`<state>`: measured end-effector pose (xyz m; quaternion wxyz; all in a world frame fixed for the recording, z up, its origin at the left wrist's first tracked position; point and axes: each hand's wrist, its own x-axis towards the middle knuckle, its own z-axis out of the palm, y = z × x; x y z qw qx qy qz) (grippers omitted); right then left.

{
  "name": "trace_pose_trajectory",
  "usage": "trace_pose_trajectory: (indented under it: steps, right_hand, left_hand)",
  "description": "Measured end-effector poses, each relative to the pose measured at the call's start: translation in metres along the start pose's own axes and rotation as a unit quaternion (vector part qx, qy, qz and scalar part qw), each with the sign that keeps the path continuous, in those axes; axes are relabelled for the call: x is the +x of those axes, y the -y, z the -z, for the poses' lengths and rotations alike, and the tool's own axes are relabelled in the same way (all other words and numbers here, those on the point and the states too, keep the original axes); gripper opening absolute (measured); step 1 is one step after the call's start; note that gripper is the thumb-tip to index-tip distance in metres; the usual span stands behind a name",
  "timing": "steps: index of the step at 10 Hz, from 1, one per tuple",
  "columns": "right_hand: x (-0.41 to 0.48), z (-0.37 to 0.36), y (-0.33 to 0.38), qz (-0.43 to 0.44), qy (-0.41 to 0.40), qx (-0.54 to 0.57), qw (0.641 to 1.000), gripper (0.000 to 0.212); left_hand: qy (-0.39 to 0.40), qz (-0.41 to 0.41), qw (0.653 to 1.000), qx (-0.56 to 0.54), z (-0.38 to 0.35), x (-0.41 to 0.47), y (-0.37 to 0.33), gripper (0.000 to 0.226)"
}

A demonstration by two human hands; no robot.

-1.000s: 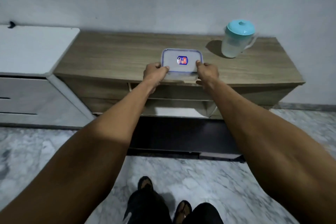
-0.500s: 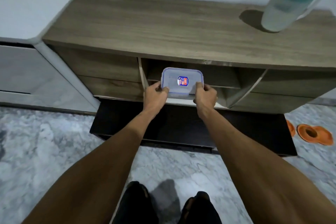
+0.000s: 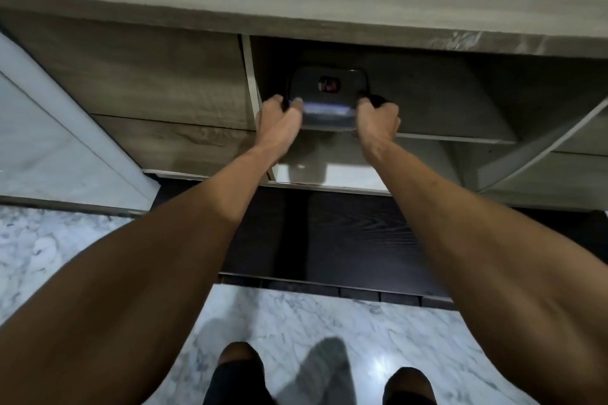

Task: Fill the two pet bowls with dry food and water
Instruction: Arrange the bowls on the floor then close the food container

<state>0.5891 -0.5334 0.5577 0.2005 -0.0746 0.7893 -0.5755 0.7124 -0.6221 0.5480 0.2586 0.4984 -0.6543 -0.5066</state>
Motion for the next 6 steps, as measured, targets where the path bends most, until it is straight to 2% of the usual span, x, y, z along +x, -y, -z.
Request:
trace_pose_trajectory:
  steps: [1, 3, 4, 6]
  right_hand:
    - [0.013, -0.009, -0.004, 0.000, -0.001, -0.009, 1.000, 0.043]
    - [0.021, -0.014, -0.007, 0.001, 0.009, -0.027, 1.000, 0.042]
    - [0.024, -0.016, -0.008, 0.011, 0.023, -0.027, 0.999, 0.048]
    - [0.020, -0.009, 0.000, 0.021, 0.044, -0.071, 0.996, 0.040]
  left_hand:
    - [-0.013, -0.005, 1.000, 0.013, -0.005, 0.014, 0.005, 0.064]
    - [-0.013, -0.005, 1.000, 0.026, -0.011, 0.024, 0.004, 0.035]
    - [-0.013, 0.010, 0.999, 0.030, -0.009, 0.026, 0.007, 0.036]
    - [0.017, 0.038, 0.999, 0.014, -0.003, 0.014, -0.012, 0.041]
